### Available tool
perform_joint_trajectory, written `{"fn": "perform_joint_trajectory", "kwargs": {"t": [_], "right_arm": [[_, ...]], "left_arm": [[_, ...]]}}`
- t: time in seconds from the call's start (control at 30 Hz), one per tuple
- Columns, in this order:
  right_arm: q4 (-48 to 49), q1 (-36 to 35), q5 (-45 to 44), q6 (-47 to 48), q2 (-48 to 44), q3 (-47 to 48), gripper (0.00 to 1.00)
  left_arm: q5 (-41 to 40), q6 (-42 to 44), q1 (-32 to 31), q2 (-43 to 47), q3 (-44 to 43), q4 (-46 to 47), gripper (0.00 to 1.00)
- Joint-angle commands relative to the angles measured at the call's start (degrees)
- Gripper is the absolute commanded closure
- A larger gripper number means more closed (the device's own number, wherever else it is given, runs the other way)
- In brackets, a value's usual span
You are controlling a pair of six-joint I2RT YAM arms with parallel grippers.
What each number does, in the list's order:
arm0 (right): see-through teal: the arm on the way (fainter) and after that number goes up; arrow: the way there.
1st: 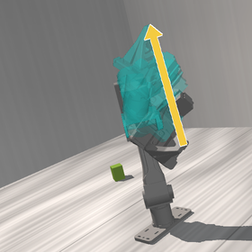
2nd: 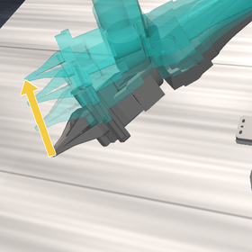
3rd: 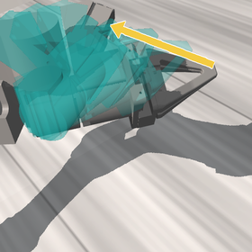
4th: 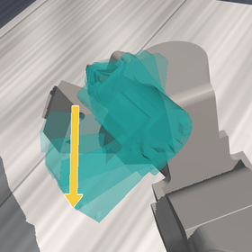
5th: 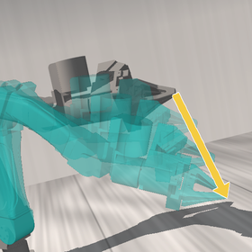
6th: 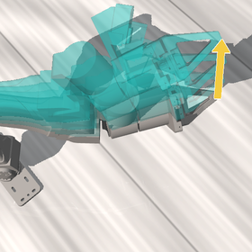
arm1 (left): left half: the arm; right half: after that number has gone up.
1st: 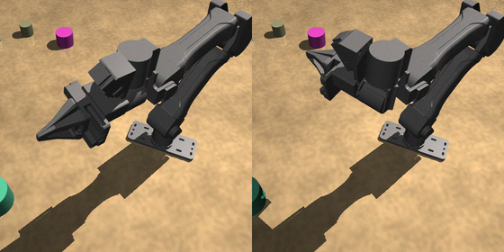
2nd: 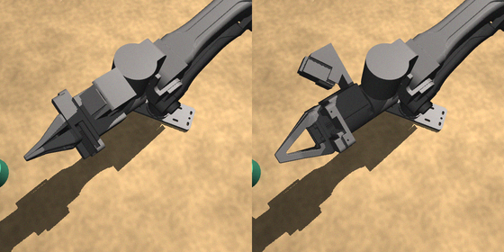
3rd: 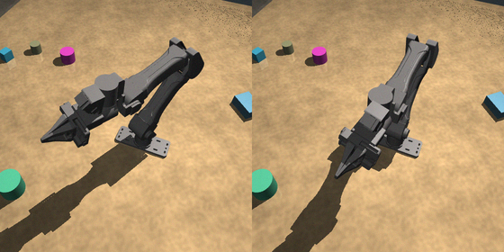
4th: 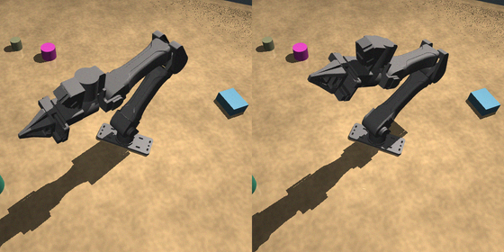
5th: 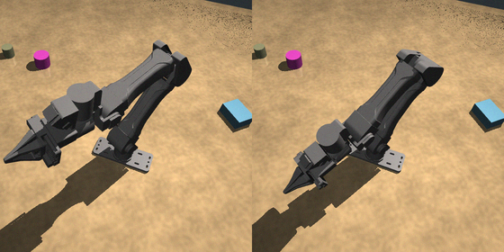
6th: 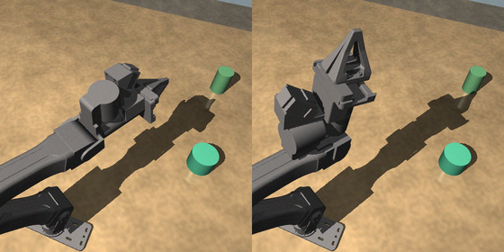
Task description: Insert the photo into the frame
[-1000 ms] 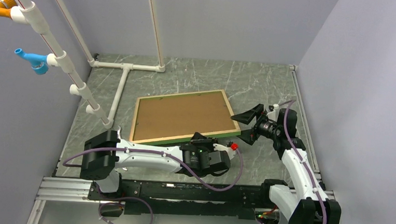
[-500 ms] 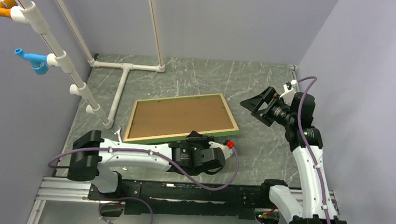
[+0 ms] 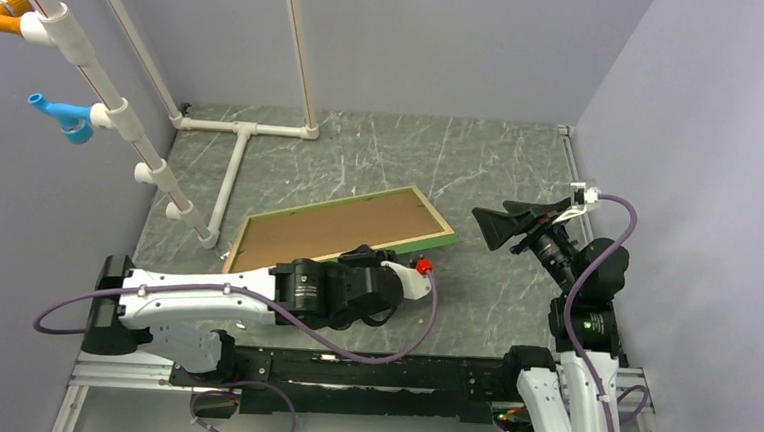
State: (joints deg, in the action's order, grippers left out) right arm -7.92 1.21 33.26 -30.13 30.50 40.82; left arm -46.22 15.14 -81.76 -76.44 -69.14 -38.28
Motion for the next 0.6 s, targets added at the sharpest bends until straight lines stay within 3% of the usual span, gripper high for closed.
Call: {"fn": "perform_joint_trajectory", "kwargs": {"t": [0.0, 0.1, 0.27, 0.57], "right_arm": [[10.84, 0.19, 2.77, 5.6, -0.61, -1.66, 0.0], [11.3, 0.19, 9.22, 8.45, 0.57, -1.33, 0.0], [11.36, 0.17, 27.99, 15.4, 4.95, 2.21, 0.01], [19.36, 0.04, 37.51, 27.36, -1.65, -4.1, 0.0]], "left_arm": [[4.55, -1.68, 1.27, 5.06, -4.27, 2.69, 1.0], [8.81, -2.07, 2.77, 7.02, -4.47, 1.83, 1.0], [16.19, -3.23, 6.12, 10.11, -4.32, 0.96, 1.0], [21.4, -4.49, 10.11, 12.4, -4.65, 0.27, 1.0]]}}
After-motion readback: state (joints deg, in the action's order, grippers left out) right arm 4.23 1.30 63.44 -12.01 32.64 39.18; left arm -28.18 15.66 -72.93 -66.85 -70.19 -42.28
